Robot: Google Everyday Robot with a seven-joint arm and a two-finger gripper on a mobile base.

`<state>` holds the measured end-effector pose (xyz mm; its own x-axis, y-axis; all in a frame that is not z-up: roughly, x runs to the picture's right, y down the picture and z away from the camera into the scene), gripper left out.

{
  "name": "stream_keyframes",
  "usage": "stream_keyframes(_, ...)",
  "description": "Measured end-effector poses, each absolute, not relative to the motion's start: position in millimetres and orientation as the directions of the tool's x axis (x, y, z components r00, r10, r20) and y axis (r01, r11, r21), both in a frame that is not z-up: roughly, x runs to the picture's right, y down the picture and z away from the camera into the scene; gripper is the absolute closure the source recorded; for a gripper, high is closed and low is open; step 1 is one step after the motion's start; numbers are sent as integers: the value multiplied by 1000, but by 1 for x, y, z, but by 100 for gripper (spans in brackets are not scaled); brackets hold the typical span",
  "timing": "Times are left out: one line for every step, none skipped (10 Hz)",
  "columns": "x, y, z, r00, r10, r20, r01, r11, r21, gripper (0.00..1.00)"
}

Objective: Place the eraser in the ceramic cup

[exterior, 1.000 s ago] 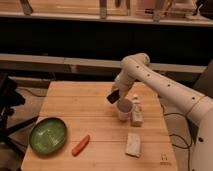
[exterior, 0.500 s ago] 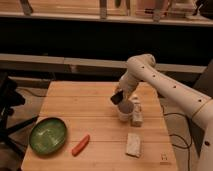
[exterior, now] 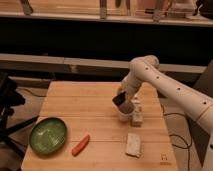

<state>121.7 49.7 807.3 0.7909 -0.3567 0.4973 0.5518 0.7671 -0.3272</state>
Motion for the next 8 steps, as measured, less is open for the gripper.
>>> stream_keyframes(123,50,808,792,-354,497,549,768,-329,100)
stream_keyframes(125,51,808,794,-350,496,546,770,-331,100)
stream_keyframes(127,51,808,795,-349,496,545,771,-331,100)
stream_keyframes(128,51,808,796,-348,496,544,771,-331,97)
stream_keyframes(129,51,807,796,-347,496,543,772,-331,90)
stream_keyframes(131,52,806,796,-345,497,544,768,-338,79)
stream_keyframes(134,51,806,797,-343,497,543,768,-341,69)
stream_keyframes(135,51,805,797,-342,497,543,767,-342,63)
